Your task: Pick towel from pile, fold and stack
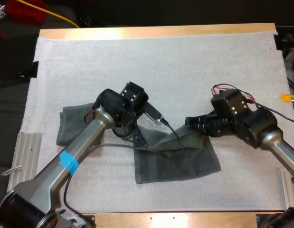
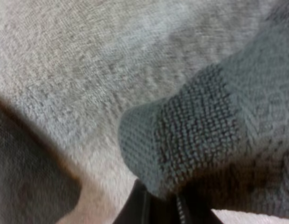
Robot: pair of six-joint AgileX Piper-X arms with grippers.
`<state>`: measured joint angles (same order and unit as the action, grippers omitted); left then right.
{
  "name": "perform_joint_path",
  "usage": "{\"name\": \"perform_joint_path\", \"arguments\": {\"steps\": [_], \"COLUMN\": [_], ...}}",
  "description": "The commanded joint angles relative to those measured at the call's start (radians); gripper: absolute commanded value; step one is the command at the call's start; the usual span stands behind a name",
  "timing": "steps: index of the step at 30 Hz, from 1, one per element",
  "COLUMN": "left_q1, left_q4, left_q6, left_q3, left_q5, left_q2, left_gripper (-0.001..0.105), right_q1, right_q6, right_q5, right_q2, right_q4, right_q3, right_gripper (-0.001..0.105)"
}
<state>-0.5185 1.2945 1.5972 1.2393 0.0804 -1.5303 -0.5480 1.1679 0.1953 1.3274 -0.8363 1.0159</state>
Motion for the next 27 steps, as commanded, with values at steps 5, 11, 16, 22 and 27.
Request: {"name": "perform_joint_path", "arguments": {"steps": [5, 11, 16, 22, 27], "left_q1": [0.061, 0.105, 0.112, 0.112, 0.112], "left_q4": [-0.068, -0.156, -0.220, -0.275, -0.311], "left_q6": [-0.009, -0.009, -0.009, -0.002, -0.002], "left_q3": [0.001, 0.001, 0.001, 0.001, 0.001], "left_q5": [-0.023, -0.096, -0.100, -0.075, -0.041], "left_q2": [-0.064, -0.127, -0.169, -0.198, -0.199], "left_gripper": [0.000, 0.000, 0.000, 0.000, 0.000], "right_q1": [0.060, 0.069, 0.069, 0.069, 0.069], "right_q6": [-0.065, -0.123, -0.205, -0.249, -0.283], "right_q5": [0.051, 0.051, 0.030, -0.048, -0.116], "right_q2": [0.080, 0.147, 0.199, 0.244, 0.255], "right_q4": [0.069, 0.149, 0.237, 0.275, 0.310], "right_q3": [0.002, 0.002, 0.002, 0.002, 0.002], "right_gripper": [0.001, 0.001, 0.001, 0.001, 0.001]}}
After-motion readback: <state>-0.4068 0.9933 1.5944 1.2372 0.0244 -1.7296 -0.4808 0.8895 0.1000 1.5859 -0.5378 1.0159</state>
